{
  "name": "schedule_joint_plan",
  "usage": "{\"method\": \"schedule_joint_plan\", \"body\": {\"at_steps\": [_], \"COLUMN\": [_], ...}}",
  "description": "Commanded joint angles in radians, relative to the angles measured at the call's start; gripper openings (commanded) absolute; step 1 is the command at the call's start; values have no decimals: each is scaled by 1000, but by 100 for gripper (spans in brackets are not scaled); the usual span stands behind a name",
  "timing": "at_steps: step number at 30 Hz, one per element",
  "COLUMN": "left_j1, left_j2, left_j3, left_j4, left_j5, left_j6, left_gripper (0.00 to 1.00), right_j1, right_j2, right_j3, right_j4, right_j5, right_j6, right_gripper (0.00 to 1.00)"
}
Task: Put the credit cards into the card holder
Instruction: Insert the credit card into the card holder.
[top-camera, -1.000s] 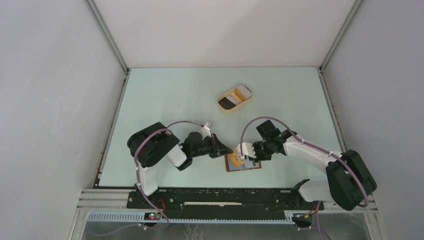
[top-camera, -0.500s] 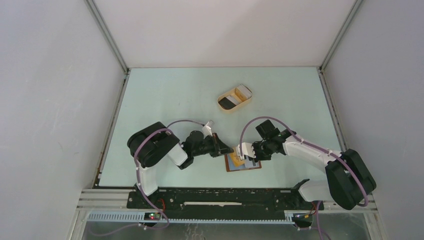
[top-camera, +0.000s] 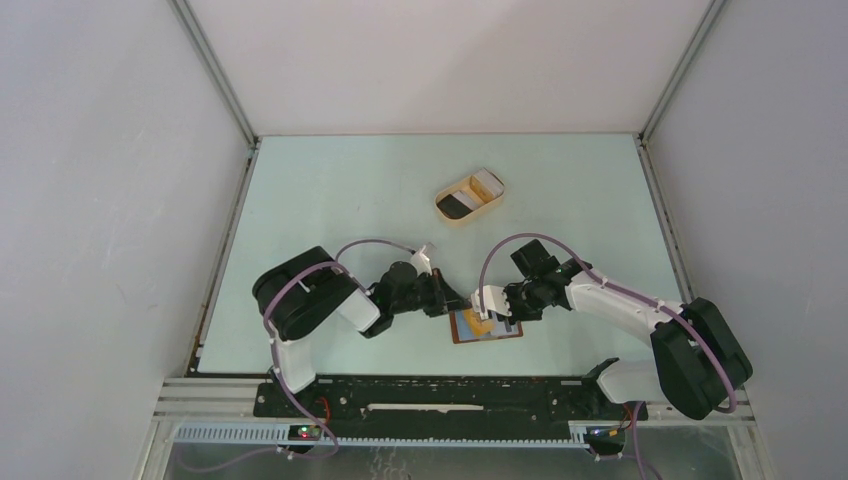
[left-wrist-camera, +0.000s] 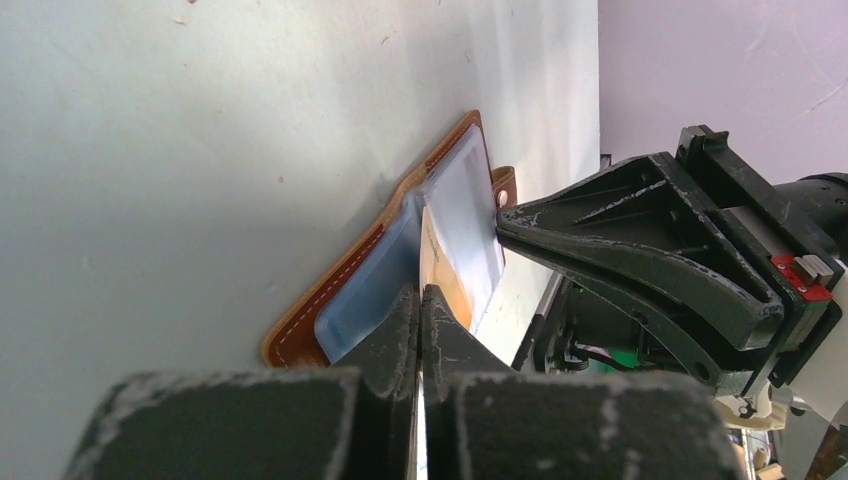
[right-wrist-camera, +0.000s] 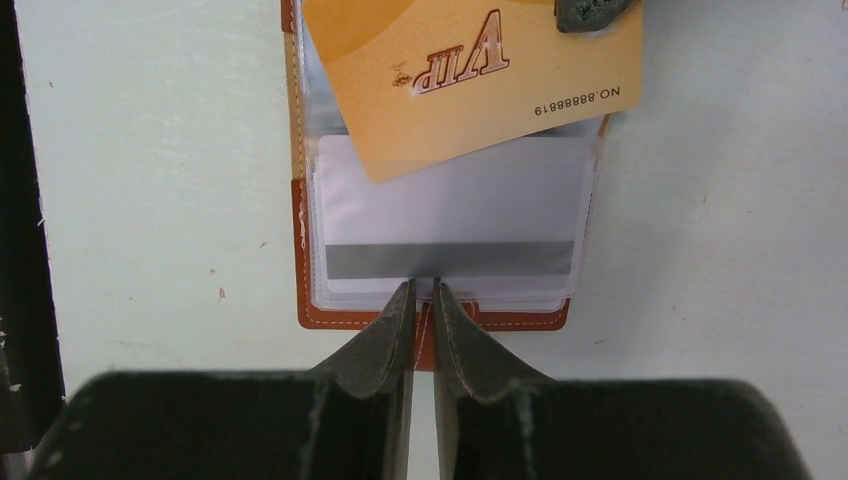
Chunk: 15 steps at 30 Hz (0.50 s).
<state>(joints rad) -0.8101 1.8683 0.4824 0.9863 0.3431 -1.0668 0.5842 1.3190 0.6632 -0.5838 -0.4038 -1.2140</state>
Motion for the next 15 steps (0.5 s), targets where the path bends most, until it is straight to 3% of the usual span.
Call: {"method": "schedule_joint_plan", "body": {"at_steps": [1, 15], "left_j1": [-15, -26], "left_j2": [-31, 10], "left_j3": [27, 84], "left_j4": [-56, -132], "left_j5": [-26, 2], "left_j6": [49, 43], "left_gripper": [0, 0], "right_j1": [12, 21], "right_j2": [4, -4], "right_j3": [30, 30], "right_j4": [-5, 1], "right_j5": [0, -1], "right_j6": [-1, 9], "right_gripper": [18, 19]}}
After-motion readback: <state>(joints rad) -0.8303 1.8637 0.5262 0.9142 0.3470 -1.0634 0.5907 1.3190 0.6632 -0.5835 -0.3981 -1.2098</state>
